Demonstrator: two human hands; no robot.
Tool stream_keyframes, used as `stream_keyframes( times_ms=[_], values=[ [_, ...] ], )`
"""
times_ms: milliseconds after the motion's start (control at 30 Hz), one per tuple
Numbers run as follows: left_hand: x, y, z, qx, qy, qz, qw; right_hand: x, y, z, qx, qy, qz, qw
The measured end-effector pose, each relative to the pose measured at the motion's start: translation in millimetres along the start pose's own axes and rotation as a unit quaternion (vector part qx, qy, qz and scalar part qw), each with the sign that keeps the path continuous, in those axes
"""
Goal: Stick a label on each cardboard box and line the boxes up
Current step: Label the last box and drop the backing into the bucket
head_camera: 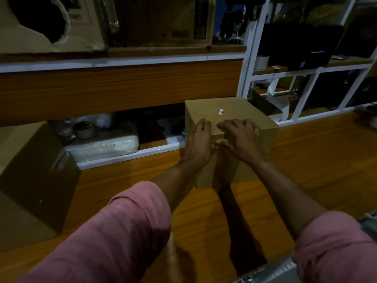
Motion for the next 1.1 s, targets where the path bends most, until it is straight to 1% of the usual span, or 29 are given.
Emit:
stream_keyframes(
  times_ms=[133, 300, 467, 833, 967, 1100],
  values=[
    [22, -16, -30, -0.016, 0.012, 0.006, 1.000, 2, -30, -19, 0.019, 0.029, 0.021, 0.999],
    [60, -35, -82, 0.008, 0.009, 0.047, 0.999, 7, -88, -54, 0.032, 0.049, 0.040, 0.997],
    [101, -50, -145, 0.008, -0.012, 0.059, 0.998, 18, -147, -96, 0.039, 0.042, 0.022, 0.998],
    [191, -65, -312, 0.019, -0.020, 0.046, 0.999, 60, -278, -219, 0.038, 0.057, 0.020, 0.997],
    [216, -66, -370, 0.009, -0.012, 0.027, 1.000, 75, -315, -261, 0.038, 0.062, 0.023, 0.997],
    [242, -68, -421, 0.012, -0.007, 0.029, 0.999, 86, -352, -297, 0.044, 0.050, 0.027, 0.997]
  ],
)
Point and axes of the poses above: each hand's wrist, its own z-axis towards the middle knuckle, its own x-axis out of the back of the hand, y = z × x, the point moved 5 cm from there along z, towards the middle knuckle, and after that the axes turned 9 degrees about -x, right-handed, at the moved point
